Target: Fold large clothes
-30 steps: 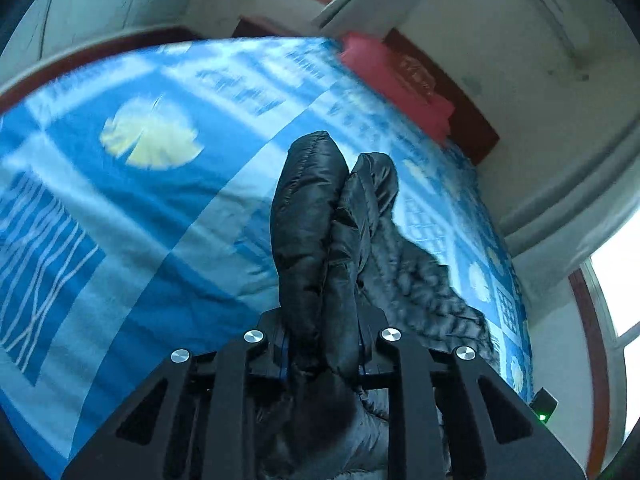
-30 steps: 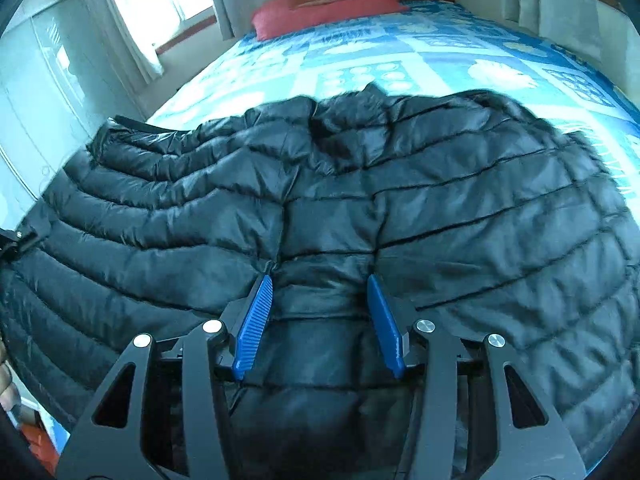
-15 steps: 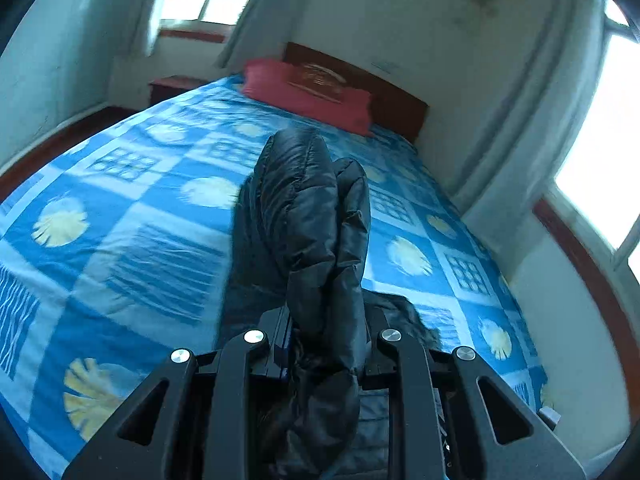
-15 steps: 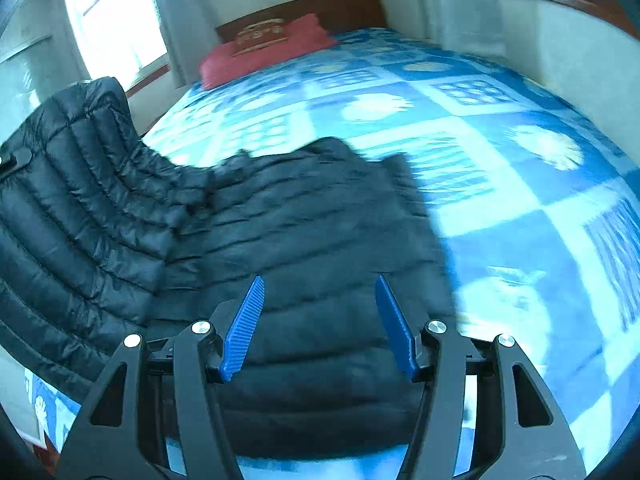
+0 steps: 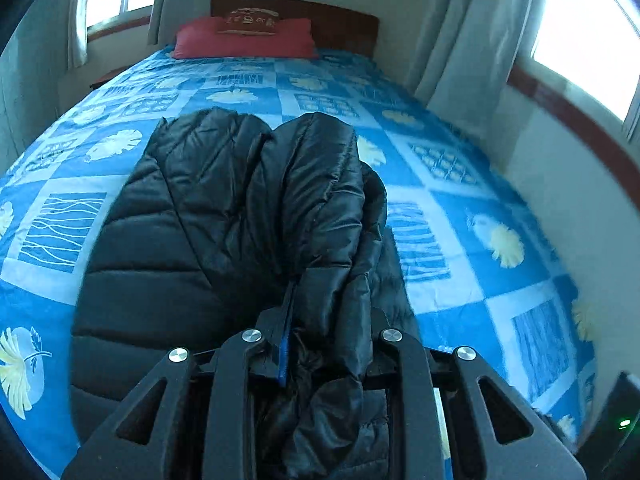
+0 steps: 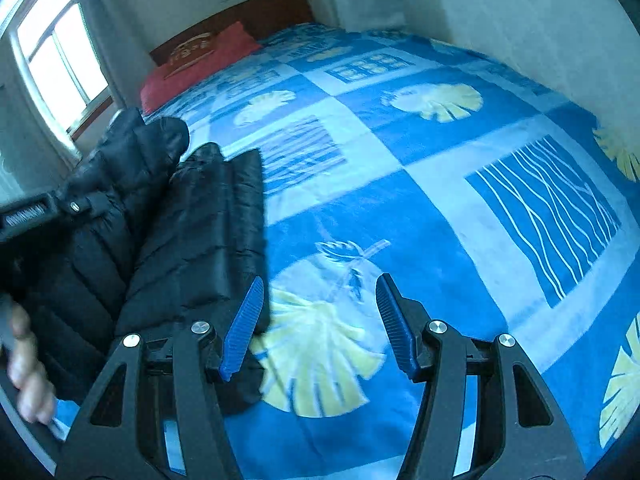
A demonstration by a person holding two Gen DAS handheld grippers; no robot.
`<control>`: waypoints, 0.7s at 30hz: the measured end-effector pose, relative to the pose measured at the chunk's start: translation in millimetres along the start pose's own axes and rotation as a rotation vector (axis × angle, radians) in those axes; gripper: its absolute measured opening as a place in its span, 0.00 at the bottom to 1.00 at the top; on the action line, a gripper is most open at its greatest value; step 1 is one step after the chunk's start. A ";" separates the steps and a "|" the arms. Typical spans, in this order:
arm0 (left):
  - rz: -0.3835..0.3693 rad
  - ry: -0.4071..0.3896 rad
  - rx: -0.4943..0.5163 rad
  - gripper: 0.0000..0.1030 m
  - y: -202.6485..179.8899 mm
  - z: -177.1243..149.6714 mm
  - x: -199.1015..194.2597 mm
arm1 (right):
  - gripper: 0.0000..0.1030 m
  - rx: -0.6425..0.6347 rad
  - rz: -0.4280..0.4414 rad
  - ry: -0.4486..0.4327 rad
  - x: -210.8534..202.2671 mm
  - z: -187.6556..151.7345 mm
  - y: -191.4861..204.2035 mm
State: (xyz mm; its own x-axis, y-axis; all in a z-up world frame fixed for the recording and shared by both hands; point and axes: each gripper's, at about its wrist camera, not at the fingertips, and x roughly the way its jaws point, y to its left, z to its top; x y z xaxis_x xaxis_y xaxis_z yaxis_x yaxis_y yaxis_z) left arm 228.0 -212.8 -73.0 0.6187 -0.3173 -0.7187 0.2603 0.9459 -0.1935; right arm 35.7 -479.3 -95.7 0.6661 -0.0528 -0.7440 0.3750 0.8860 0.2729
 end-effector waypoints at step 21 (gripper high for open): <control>-0.242 -0.123 -0.056 0.50 7.4 -2.3 -106.8 | 0.57 -0.031 0.053 -0.049 -33.5 7.4 34.1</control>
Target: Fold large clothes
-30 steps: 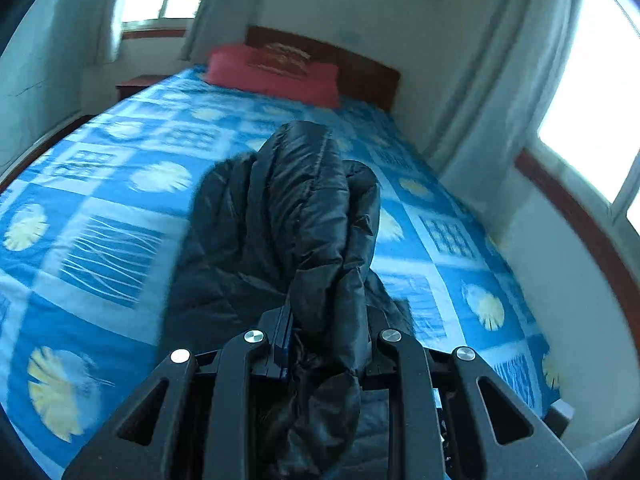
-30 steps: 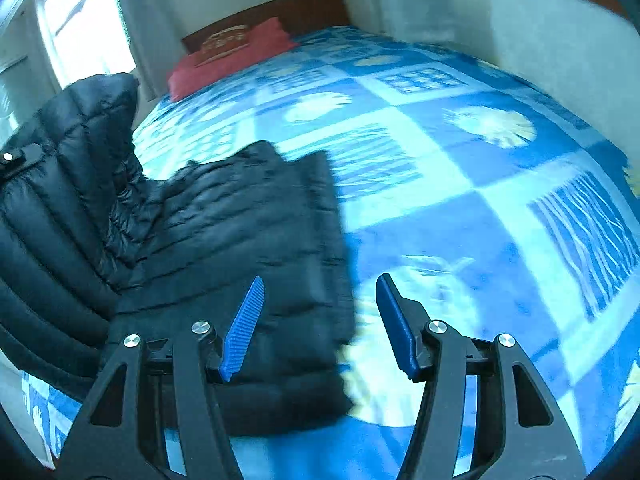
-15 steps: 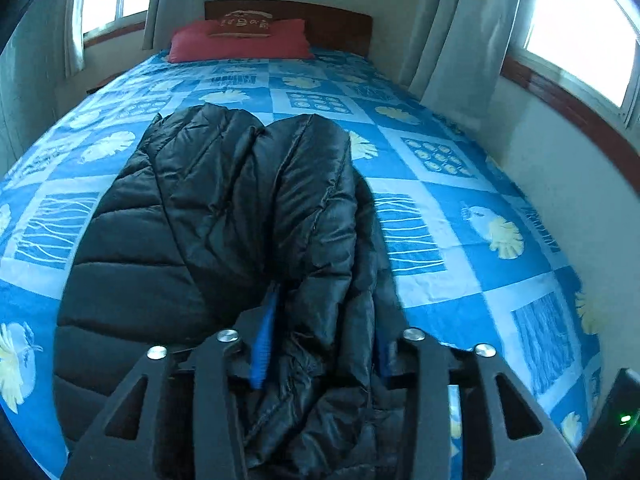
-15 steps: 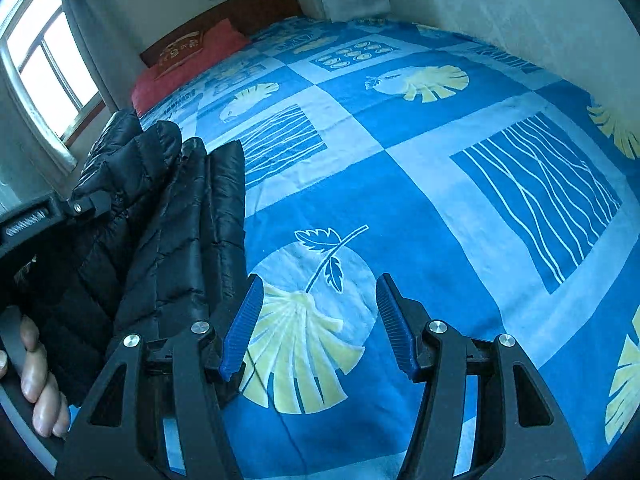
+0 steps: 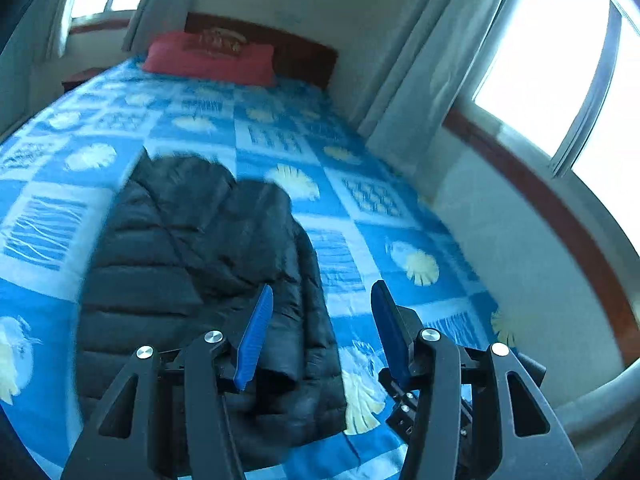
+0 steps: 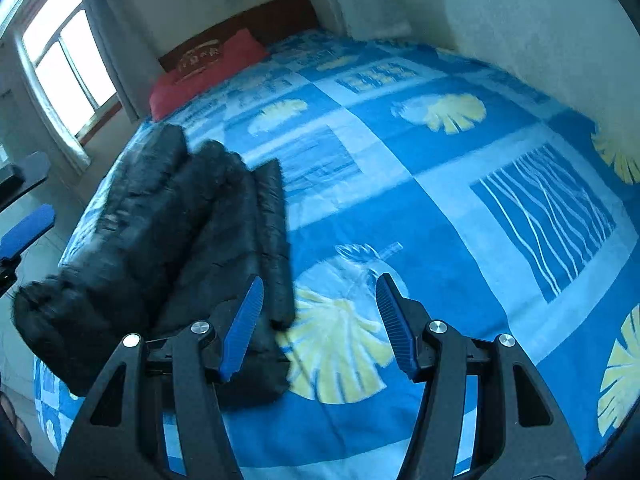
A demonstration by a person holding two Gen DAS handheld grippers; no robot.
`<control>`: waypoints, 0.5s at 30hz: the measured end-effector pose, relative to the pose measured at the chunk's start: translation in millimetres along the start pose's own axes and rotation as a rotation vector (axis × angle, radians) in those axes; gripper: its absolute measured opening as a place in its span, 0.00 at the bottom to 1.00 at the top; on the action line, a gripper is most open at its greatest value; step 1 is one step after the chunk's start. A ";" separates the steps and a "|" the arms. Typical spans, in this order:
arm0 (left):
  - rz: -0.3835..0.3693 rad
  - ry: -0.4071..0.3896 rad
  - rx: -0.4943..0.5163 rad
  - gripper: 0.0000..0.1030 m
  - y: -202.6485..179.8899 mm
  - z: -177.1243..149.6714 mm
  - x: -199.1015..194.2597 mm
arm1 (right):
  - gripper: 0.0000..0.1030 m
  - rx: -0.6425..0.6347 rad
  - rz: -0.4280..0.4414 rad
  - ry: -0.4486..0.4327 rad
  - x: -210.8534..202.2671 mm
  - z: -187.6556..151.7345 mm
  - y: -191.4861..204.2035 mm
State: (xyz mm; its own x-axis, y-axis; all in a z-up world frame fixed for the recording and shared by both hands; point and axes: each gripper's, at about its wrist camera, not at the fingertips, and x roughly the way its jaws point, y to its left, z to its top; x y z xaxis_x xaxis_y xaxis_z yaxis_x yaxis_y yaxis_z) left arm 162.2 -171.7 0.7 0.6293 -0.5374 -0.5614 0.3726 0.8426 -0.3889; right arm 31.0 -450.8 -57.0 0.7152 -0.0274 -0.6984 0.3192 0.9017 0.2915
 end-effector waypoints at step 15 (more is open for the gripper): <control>0.232 -0.029 -0.195 0.57 165.4 -9.5 -36.5 | 0.55 -0.016 0.240 0.206 58.4 29.9 104.9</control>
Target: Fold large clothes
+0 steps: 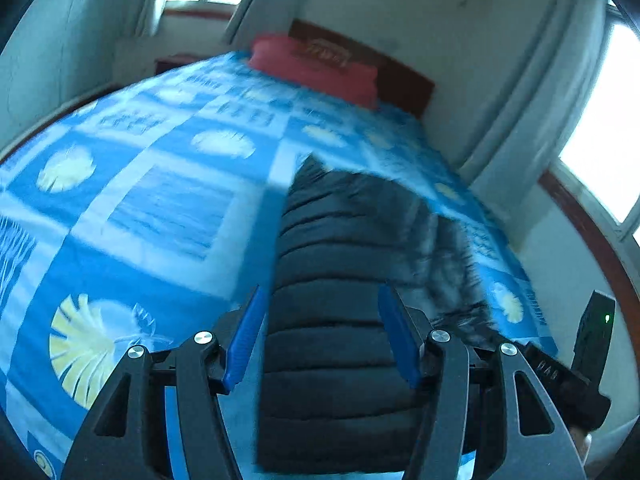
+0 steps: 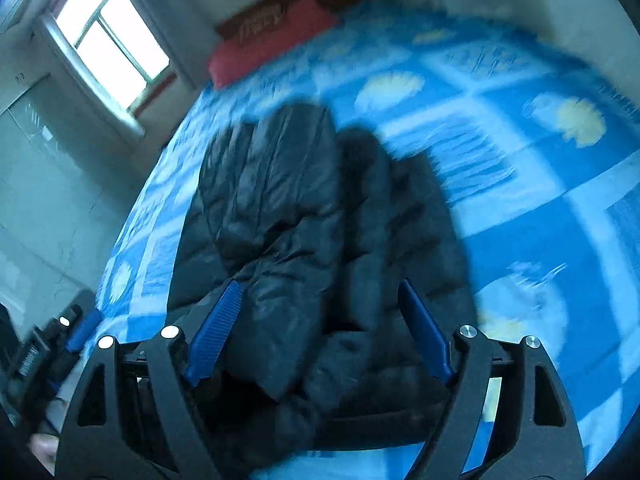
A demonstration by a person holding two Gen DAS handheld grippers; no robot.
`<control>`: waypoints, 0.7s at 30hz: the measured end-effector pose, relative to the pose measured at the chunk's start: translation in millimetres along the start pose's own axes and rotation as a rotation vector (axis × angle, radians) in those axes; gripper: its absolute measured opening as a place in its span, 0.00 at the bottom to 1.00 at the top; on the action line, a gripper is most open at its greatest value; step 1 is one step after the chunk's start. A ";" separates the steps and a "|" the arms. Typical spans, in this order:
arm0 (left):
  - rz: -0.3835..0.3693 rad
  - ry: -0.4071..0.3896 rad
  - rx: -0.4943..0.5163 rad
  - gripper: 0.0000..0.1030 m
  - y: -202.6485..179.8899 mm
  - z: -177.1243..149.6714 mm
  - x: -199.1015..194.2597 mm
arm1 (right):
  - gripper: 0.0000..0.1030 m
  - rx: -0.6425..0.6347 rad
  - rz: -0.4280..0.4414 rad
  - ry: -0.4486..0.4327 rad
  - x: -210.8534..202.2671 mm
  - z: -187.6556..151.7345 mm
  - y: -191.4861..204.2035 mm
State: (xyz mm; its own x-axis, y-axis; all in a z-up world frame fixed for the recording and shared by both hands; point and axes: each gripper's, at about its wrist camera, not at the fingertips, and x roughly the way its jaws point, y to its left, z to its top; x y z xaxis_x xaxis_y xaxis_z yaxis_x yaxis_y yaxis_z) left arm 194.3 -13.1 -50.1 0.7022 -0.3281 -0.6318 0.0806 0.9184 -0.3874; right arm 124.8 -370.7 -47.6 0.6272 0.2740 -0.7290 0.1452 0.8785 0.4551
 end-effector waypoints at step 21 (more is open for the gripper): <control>-0.076 0.210 0.179 0.76 -37.8 -60.4 100.2 | 0.24 0.076 -0.111 -0.047 28.0 -4.3 -110.1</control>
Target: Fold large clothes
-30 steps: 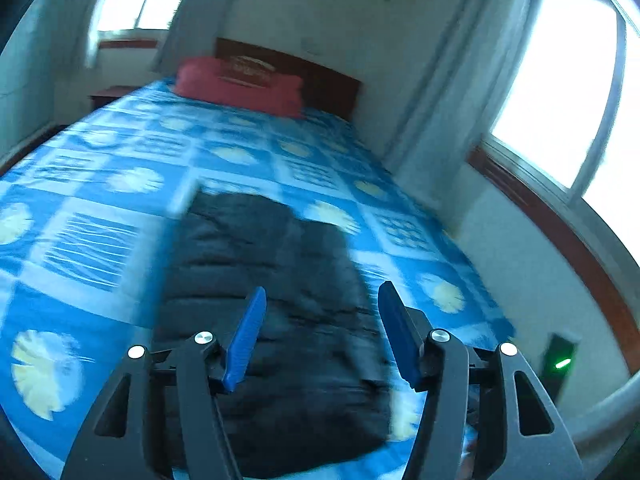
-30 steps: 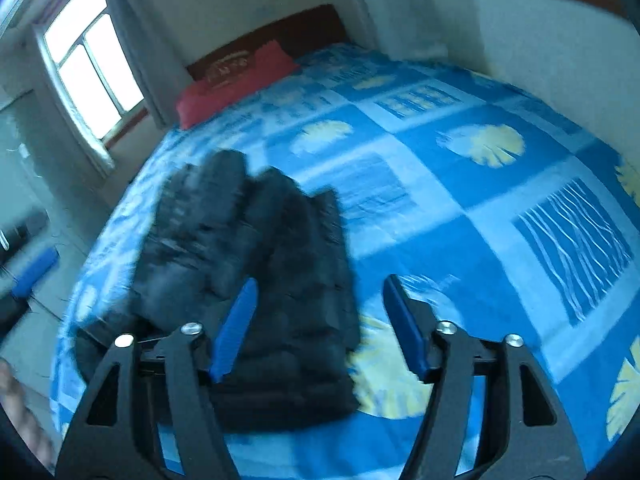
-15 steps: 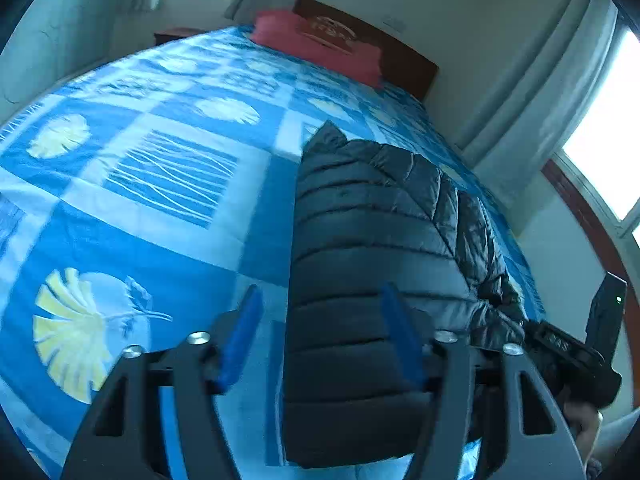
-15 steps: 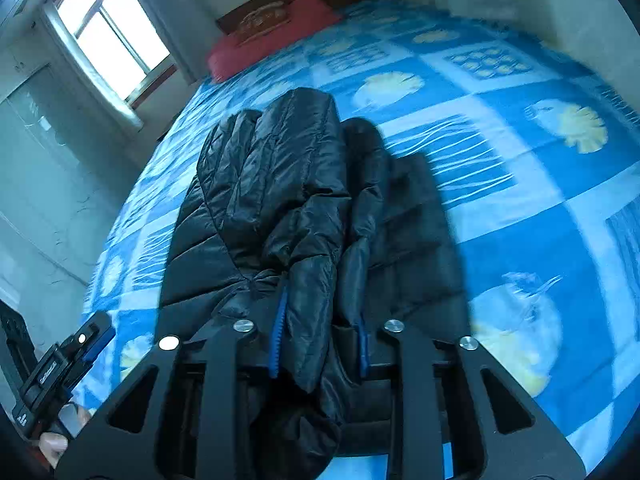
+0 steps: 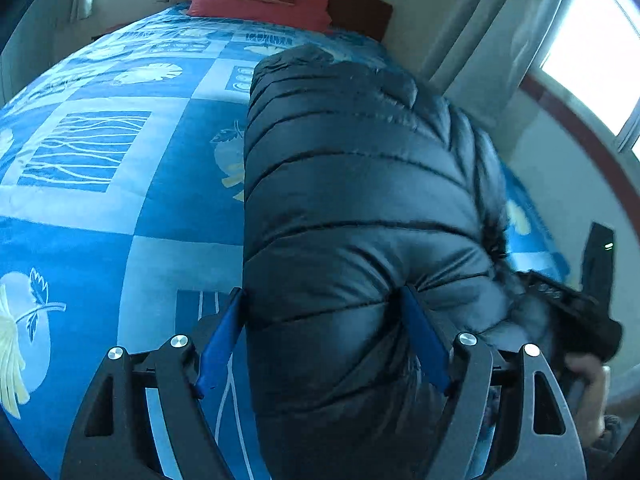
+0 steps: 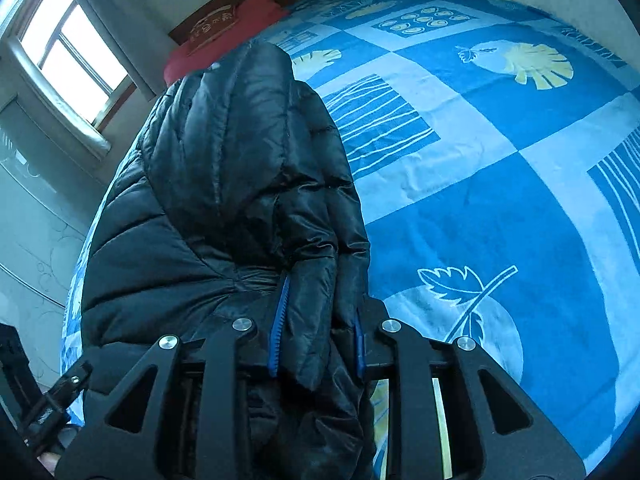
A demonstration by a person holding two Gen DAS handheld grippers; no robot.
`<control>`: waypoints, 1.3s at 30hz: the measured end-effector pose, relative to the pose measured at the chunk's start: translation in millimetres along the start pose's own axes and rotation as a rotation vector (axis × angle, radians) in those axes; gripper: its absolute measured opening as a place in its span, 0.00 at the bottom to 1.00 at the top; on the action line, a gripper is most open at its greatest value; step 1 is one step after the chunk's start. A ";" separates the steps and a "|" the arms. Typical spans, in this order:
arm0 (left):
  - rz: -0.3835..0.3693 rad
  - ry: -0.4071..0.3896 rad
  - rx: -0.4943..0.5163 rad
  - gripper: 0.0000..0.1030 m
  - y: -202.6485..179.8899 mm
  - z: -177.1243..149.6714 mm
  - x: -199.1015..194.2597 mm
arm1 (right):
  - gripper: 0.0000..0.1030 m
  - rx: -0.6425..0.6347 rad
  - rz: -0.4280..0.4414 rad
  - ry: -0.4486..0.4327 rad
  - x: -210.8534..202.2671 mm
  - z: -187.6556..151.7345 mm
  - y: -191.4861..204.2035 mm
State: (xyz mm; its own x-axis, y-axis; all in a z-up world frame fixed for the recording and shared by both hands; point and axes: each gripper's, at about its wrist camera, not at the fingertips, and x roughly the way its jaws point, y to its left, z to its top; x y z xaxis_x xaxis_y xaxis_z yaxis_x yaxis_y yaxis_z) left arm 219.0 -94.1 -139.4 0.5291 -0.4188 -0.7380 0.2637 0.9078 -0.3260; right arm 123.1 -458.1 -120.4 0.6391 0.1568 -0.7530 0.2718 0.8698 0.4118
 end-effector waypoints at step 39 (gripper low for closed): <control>-0.084 -0.107 -0.126 0.72 7.9 36.4 -44.5 | 0.31 -0.221 0.007 -0.115 -89.7 -2.7 71.2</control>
State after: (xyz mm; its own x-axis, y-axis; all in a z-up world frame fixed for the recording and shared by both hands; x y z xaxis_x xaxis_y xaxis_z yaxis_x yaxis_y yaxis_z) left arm 226.8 -69.0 -87.6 0.5942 -0.4872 -0.6399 0.2114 0.8623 -0.4602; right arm 83.2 -409.0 -24.9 0.7217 0.1201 -0.6817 0.1107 0.9521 0.2849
